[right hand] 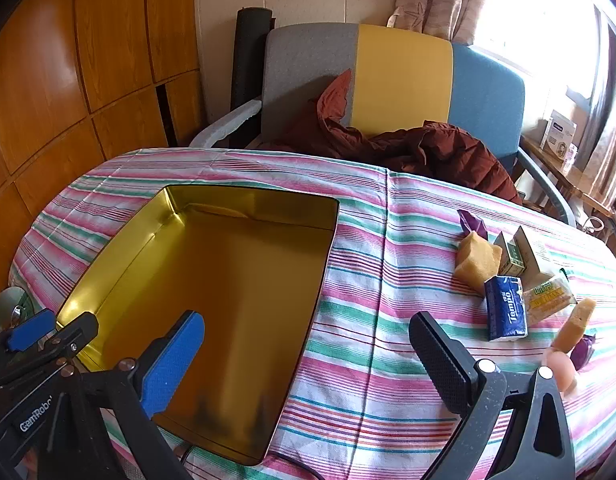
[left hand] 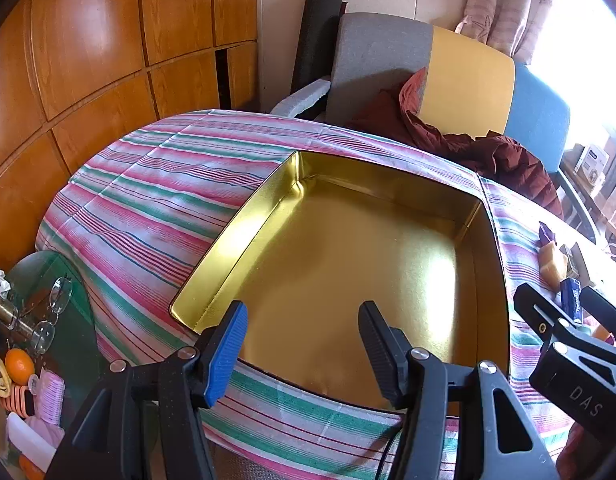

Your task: Organize objects

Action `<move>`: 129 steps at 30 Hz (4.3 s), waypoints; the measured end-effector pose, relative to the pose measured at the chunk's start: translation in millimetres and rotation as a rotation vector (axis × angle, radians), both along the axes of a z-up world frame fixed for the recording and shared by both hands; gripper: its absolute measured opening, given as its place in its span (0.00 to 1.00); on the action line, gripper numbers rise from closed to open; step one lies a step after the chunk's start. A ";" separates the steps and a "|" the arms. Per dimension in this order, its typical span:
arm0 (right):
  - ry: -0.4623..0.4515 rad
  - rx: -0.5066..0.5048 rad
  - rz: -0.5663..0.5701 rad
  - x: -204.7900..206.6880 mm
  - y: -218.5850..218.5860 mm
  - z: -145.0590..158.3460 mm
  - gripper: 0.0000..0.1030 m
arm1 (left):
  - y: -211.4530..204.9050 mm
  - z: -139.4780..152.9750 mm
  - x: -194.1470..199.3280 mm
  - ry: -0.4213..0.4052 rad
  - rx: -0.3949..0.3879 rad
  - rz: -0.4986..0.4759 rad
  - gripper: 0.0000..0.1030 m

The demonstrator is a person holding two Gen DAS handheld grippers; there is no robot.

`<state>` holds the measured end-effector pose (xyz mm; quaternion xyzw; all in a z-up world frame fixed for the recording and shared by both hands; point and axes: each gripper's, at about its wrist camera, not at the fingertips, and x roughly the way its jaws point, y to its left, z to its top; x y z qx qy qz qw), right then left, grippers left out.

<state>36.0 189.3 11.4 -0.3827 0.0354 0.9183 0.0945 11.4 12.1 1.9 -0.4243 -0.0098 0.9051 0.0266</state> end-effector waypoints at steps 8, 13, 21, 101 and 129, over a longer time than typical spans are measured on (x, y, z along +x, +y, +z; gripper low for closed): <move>0.000 -0.001 -0.003 3.6 2.5 0.6 1.00 | 2.6 -2.1 0.1 -0.008 0.001 -0.011 0.57; 0.025 0.001 -0.003 9.8 8.4 4.6 1.00 | 3.1 -3.7 0.3 -0.021 0.025 -0.029 0.57; 0.042 0.017 0.001 30.4 38.7 -1.7 1.00 | 18.5 -10.9 11.4 -0.040 0.157 -0.176 0.57; -0.078 -0.264 -0.016 95.8 247.6 -65.1 0.60 | 113.0 -20.6 -7.1 -0.081 0.289 -0.487 0.34; -0.015 -0.371 0.359 15.0 46.4 -9.3 0.59 | -63.7 -54.3 -71.3 -0.153 0.102 -0.103 0.47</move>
